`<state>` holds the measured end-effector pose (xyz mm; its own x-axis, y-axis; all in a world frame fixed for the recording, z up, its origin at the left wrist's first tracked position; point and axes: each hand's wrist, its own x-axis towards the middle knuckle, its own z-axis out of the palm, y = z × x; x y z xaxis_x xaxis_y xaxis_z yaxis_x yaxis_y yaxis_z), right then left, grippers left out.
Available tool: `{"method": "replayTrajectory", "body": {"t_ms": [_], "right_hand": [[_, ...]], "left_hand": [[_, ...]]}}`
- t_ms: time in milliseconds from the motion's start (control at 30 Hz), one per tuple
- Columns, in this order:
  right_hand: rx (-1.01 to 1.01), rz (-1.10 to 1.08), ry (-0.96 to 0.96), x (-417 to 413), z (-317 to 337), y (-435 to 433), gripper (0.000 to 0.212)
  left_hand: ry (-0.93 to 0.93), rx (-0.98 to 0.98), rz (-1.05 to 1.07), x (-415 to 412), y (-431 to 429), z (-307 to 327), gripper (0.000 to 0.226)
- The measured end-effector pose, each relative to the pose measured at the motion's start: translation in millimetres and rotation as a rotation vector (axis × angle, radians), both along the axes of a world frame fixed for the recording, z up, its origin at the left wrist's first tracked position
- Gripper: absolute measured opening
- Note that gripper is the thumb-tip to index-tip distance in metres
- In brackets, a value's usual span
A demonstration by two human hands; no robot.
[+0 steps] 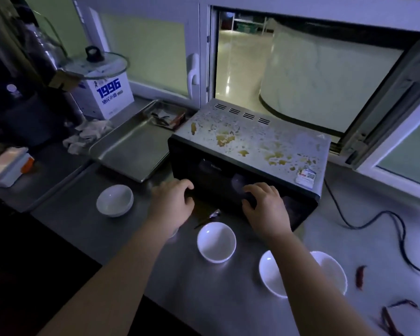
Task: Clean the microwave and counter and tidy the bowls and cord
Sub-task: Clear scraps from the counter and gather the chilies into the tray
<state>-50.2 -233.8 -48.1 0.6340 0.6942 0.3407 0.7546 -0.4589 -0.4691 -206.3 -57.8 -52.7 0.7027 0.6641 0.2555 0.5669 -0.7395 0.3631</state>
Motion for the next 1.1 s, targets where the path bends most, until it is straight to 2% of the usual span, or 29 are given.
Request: {"method": "replayTrajectory", "body": {"t_ms": [133, 400, 633, 767, 900, 1100], "right_hand": [[-0.002, -0.148, 0.053, -25, -9, 37, 0.03], [-0.074, -0.219, 0.123, -58, -11, 94, 0.031], [-0.064, -0.118, 0.102, -50, -10, 124, 0.032], [-0.051, -0.05, 0.103, -51, -17, 148, 0.033], [-0.068, -0.023, 0.131, -60, -28, 178, 0.033], [-0.055, -0.028, 0.088, -70, -34, 238, 0.031]], "left_hand": [[0.043, -0.019, -0.138, -1, 53, -5, 0.027], [0.073, -0.014, -0.322, 8, 100, -8, 0.03], [0.084, 0.01, -0.267, 10, 113, -21, 0.03], [0.157, 0.009, -0.227, 4, 126, -27, 0.032], [0.245, -0.078, -0.198, -5, 157, -32, 0.034], [0.232, -0.082, -0.218, 7, 224, -37, 0.036]]}}
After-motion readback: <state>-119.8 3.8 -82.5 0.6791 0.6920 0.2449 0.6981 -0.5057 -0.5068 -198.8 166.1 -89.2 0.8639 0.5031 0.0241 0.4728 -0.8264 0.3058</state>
